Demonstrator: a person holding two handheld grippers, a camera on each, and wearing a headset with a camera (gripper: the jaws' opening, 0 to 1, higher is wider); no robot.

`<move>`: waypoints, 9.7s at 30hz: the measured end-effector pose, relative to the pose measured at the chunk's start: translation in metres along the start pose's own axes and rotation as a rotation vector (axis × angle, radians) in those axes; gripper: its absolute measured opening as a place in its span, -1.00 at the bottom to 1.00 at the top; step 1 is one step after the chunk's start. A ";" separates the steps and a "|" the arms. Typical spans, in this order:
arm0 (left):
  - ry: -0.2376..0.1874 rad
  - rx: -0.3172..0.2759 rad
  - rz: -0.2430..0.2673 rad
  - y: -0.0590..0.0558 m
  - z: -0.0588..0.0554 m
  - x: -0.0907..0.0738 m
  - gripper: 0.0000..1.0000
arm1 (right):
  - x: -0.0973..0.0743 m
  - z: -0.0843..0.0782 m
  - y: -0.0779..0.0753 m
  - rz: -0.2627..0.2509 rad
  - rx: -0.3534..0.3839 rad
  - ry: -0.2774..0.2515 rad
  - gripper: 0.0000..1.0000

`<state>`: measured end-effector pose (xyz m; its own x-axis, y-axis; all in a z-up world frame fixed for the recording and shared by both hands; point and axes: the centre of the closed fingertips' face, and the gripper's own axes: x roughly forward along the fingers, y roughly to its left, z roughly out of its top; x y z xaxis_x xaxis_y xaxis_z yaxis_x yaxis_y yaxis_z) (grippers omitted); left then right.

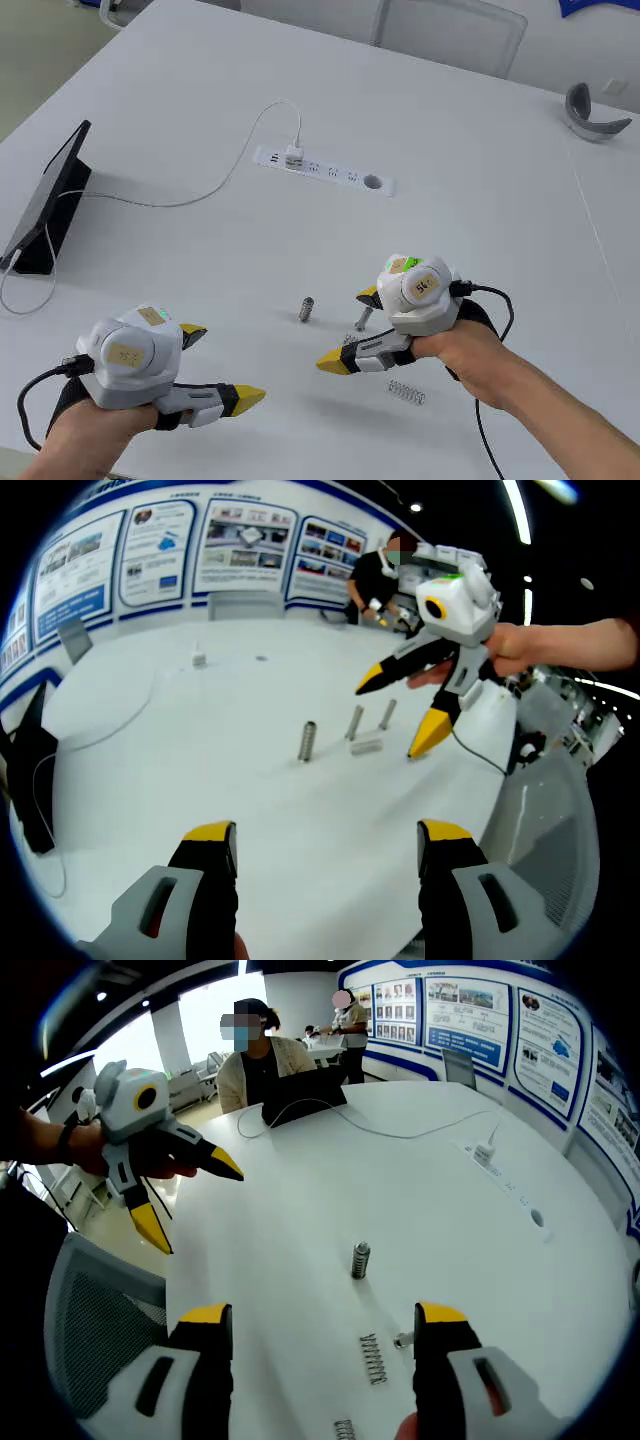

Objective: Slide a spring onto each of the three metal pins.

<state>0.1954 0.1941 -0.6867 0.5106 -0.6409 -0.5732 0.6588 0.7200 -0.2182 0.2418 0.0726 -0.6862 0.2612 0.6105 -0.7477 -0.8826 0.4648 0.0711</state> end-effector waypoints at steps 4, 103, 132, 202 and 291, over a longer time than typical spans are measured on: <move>0.001 0.005 -0.003 -0.002 0.003 0.001 0.50 | -0.006 -0.009 0.001 -0.011 0.025 -0.005 0.52; 0.118 0.207 -0.207 -0.074 0.040 0.095 0.51 | -0.116 -0.148 -0.011 -0.245 0.542 -0.229 0.65; 0.195 0.319 -0.281 -0.101 0.049 0.141 0.48 | -0.109 -0.153 0.006 -0.181 0.557 -0.246 0.66; 0.307 0.292 -0.060 -0.065 -0.005 0.155 -0.79 | -0.104 -0.139 0.012 -0.140 0.551 -0.265 0.65; 0.143 0.435 -0.252 -0.143 0.055 0.067 -0.80 | -0.085 -0.040 0.033 0.093 0.643 -0.446 -0.19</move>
<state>0.1654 0.0338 -0.6505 0.2464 -0.7155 -0.6537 0.9355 0.3518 -0.0324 0.1752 0.0101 -0.6467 0.4496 0.8015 -0.3944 -0.5444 0.5959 0.5904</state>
